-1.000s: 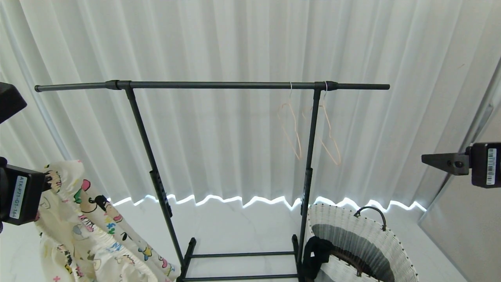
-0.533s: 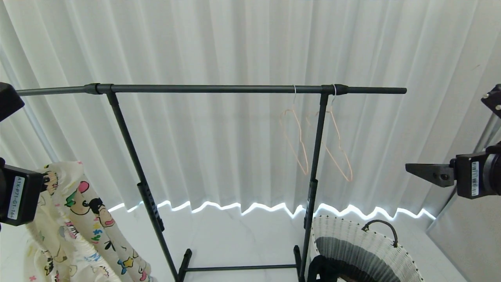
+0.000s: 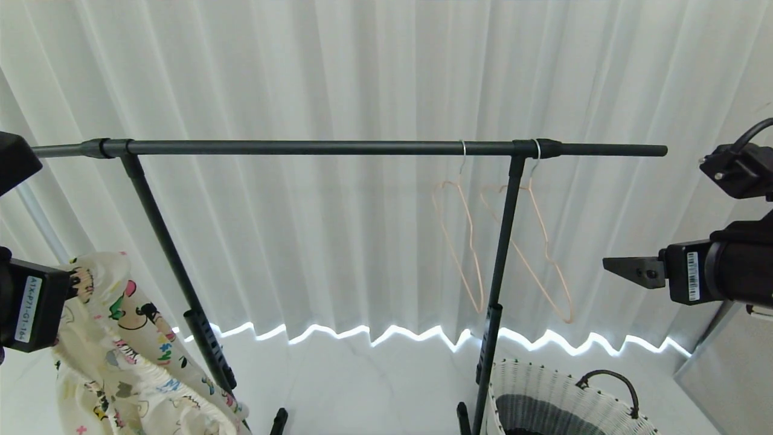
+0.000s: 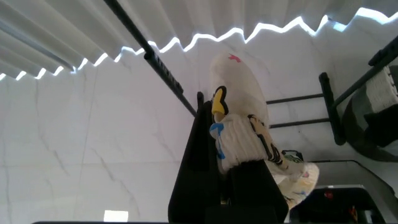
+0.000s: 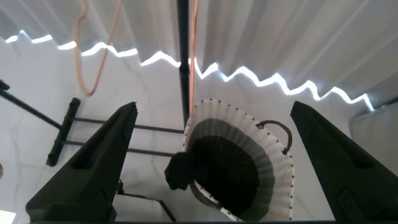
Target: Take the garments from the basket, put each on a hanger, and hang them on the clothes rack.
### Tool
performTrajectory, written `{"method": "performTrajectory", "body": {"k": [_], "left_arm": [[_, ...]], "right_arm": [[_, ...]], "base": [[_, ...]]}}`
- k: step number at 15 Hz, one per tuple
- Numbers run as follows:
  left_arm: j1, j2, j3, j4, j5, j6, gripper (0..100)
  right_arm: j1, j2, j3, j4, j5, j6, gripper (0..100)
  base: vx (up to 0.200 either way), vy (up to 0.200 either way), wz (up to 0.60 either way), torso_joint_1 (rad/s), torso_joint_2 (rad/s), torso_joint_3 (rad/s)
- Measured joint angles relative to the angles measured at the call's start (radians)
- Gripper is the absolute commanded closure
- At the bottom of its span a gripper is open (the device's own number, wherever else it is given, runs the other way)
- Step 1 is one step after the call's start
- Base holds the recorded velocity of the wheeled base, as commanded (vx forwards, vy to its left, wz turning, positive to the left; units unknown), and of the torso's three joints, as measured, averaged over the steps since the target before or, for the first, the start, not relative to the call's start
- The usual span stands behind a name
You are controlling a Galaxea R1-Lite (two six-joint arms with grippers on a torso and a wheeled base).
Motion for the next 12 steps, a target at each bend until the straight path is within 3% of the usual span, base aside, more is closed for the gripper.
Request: {"method": "performTrajectory", "body": {"k": [3, 6, 12], "left_arm": [[-0.001, 0.0, 0.017, 0.0, 0.0, 0.0, 100], [-0.002, 0.0, 0.027, -0.018, 0.0, 0.0, 100], [-0.001, -0.013, 0.057, -0.054, 0.003, 0.001, 100]], "right_arm": [[-0.025, 0.044, -0.001, -0.033, 0.028, 0.009, 0], [-0.072, 0.085, -0.001, -0.059, 0.099, 0.004, 0], [-0.092, 0.208, -0.001, -0.186, 0.103, 0.007, 0]], "base": [[0.2, 0.0, 0.0, 0.001, 0.0, 0.004], [0.0, 0.0, 0.0, 0.0, 0.0, 0.0], [0.0, 0.0, 0.0, 0.0, 0.0, 0.0]]}}
